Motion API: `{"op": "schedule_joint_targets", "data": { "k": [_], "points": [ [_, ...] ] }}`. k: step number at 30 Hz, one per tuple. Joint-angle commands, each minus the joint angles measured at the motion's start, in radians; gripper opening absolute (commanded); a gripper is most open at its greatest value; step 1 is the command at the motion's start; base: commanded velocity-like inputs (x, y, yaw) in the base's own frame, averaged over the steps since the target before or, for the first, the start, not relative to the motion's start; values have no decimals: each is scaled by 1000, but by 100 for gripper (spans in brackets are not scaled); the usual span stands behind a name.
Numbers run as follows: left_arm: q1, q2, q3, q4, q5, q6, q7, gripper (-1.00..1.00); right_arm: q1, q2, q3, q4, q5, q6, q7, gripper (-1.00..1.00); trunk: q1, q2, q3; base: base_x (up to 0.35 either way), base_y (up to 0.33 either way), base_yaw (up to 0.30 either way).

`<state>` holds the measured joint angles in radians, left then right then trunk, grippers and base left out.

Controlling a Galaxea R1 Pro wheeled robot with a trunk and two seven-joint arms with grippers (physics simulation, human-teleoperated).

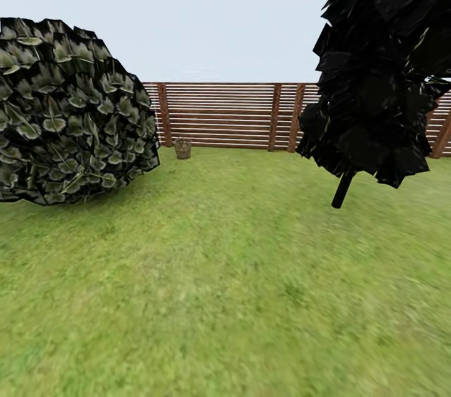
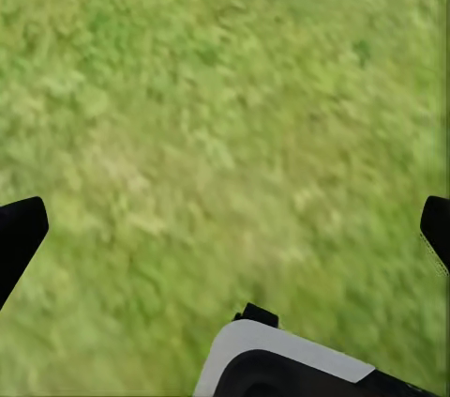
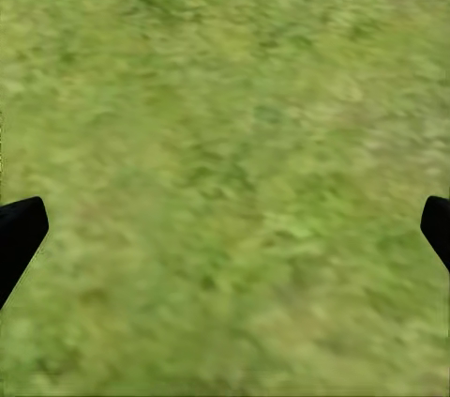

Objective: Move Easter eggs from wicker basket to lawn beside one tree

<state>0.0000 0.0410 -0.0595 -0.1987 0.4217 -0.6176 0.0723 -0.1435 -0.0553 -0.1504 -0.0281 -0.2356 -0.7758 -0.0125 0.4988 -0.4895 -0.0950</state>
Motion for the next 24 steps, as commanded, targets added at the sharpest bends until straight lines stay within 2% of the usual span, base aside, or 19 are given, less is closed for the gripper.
{"op": "schedule_joint_targets", "data": {
  "k": [1, 24],
  "points": [
    [0, 0, -6, -2, 0, -1, 8, 100, -1, 0, -8, 0, 7, -2, -1, 100, 1, -2, -2, 336, -2, 0],
    [0, 0, -6, -1, 0, -2, 7, 100, -1, 0, -8, 1, 7, -3, -1, 100, 1, -2, -2, 336, 0, 0]
  ]
}}
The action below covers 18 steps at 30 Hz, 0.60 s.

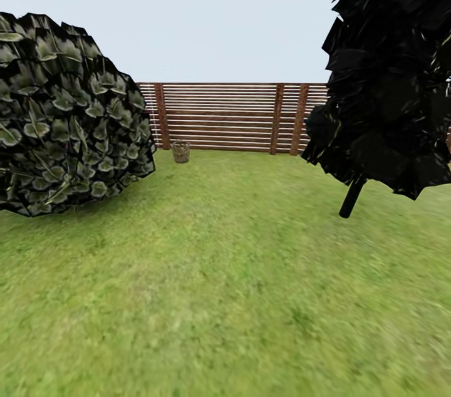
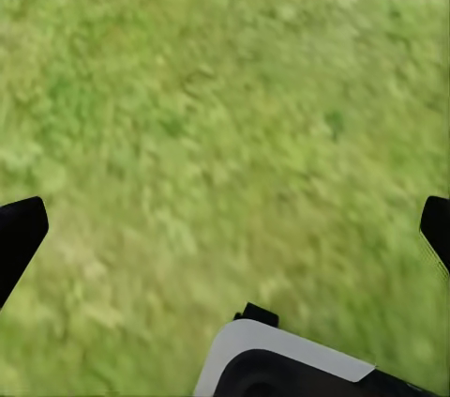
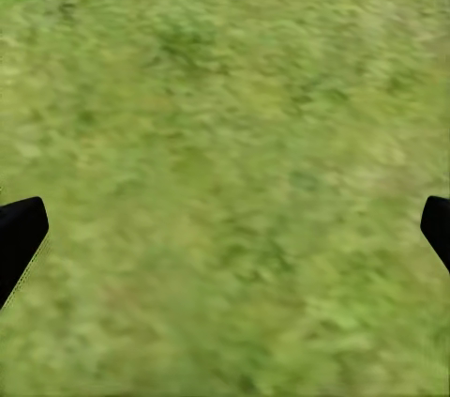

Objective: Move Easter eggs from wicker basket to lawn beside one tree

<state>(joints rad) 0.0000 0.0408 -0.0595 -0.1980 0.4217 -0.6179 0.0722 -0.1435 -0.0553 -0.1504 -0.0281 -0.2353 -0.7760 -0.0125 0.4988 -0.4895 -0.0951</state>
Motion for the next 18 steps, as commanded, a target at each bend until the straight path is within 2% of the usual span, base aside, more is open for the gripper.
{"op": "schedule_joint_targets", "data": {
  "k": [1, 18],
  "points": [
    [0, 0, -6, -1, 0, -1, 8, 100, -1, 0, -8, 0, 8, -3, -1, 100, 1, -2, -2, 336, 0, 0],
    [0, 1, -6, -2, 0, -2, 8, 100, -1, 2, -8, 0, 7, -5, -1, 100, 1, -2, -2, 336, 0, 17]
  ]
}}
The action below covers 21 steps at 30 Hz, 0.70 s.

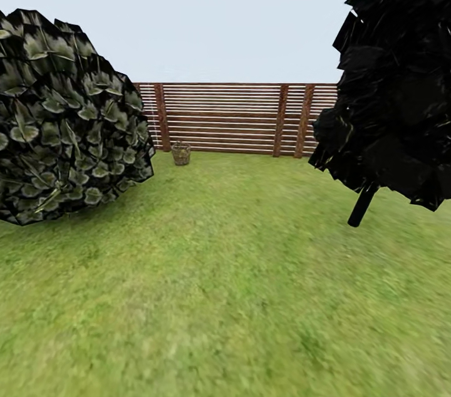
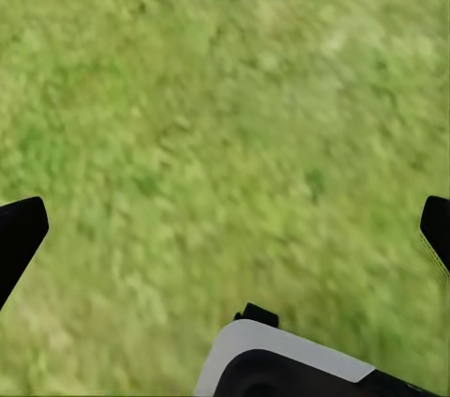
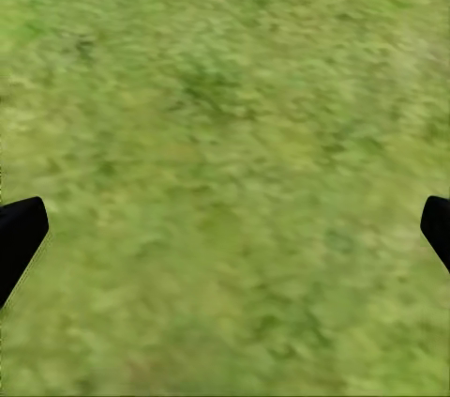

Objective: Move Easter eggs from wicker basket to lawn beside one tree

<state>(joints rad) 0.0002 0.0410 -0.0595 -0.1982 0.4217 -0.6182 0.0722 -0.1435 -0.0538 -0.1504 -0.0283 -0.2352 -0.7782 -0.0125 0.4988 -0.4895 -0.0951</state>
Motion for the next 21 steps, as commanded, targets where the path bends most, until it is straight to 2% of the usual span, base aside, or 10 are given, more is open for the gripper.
{"op": "schedule_joint_targets", "data": {
  "k": [1, 12, 21],
  "points": [
    [0, 0, -6, -1, 0, -1, 8, 100, -1, 0, -8, 0, 7, -3, -1, 100, 1, -2, -2, 336, 0, 16],
    [0, 0, -6, -1, 0, -2, 8, 100, -1, 0, -8, 1, 8, -3, -1, 100, 1, -2, -2, 336, 0, 5],
    [0, 0, -6, -1, 0, -1, 8, 100, -1, 0, -8, 1, 8, 0, -1, 100, 1, -2, -2, 336, 0, 87]
  ]
}}
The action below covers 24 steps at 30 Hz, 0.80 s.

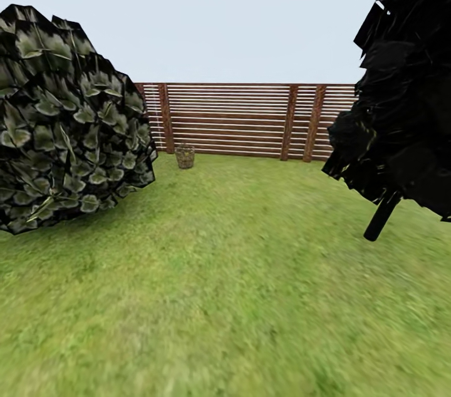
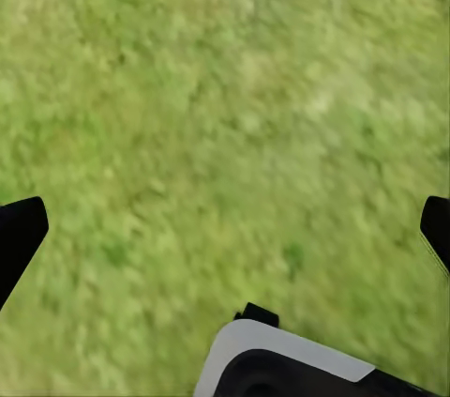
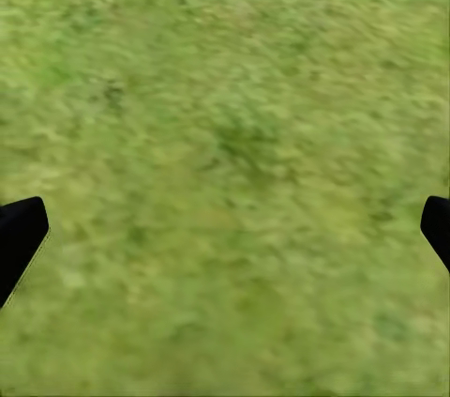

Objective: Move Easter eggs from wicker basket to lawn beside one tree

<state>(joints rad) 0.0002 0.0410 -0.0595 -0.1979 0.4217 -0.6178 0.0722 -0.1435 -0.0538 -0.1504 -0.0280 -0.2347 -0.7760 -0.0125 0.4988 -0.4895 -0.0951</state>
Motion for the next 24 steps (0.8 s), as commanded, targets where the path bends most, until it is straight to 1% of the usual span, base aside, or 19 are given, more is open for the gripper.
{"op": "schedule_joint_targets", "data": {
  "k": [1, 24],
  "points": [
    [0, 0, -6, -2, 0, -2, 8, 100, -1, 0, -8, 0, 7, -2, -1, 100, 1, -2, -2, 336, 0, 28],
    [0, 0, -6, -2, -1, -2, 8, 100, -1, -1, -8, -1, 6, -6, -1, 100, 1, -2, -2, 336, 0, 2]
  ]
}}
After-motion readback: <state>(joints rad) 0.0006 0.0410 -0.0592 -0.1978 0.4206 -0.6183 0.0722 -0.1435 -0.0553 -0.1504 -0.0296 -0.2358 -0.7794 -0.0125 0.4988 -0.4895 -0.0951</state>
